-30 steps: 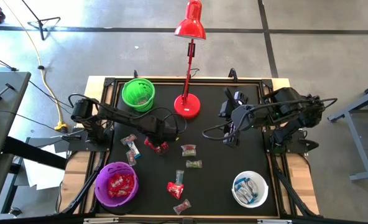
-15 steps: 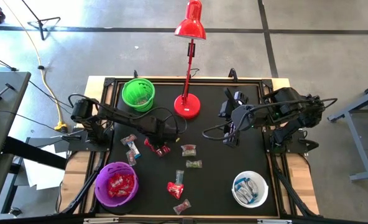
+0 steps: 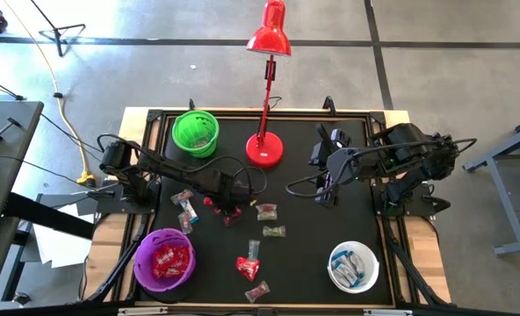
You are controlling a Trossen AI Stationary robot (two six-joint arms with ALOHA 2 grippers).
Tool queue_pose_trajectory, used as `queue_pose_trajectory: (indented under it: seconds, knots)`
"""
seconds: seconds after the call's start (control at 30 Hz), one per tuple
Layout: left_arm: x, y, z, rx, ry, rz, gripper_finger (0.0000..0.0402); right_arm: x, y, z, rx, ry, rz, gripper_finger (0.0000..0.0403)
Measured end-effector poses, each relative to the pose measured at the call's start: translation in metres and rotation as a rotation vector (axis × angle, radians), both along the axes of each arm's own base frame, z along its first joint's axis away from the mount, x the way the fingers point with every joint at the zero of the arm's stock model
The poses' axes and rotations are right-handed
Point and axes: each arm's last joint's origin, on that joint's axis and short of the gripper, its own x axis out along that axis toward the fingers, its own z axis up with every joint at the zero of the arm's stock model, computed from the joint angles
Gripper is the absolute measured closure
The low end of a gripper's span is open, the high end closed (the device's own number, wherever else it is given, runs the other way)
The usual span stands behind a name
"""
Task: Sort candy
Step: Put the red candy into the purple bucket
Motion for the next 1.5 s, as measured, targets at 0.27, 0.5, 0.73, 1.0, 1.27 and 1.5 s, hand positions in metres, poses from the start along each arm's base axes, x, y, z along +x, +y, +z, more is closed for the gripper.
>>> queue_pose_trajectory:
  seconds: [0.27,0.5,0.73,1.0,1.27,1.5]
  knots:
    - [0.004,-0.01,0.0,0.002,-0.053,-0.081,0.0229,0.0,0.0,0.0,0.0,0.0,0.0,0.0211]
    - [0.004,-0.013,-0.002,0.014,-0.046,-0.101,0.021,0.0,0.0,0.0,0.0,0.0,0.0,0.0211]
    - [0.007,-0.012,-0.014,0.05,-0.017,-0.098,0.0206,0.0,0.0,0.0,0.001,0.0,0.001,0.0211]
    - [0.011,-0.013,-0.037,0.064,0.068,-0.098,0.0206,0.0,0.001,0.0,0.014,0.004,0.009,0.0211]
    - [0.009,-0.012,-0.034,0.037,0.057,-0.029,0.024,0.0,0.001,0.0,0.014,0.004,0.009,0.0211]
    - [0.006,-0.013,-0.022,-0.025,0.036,0.039,0.0313,0.0,0.001,0.0,0.013,0.004,0.009,0.0211]
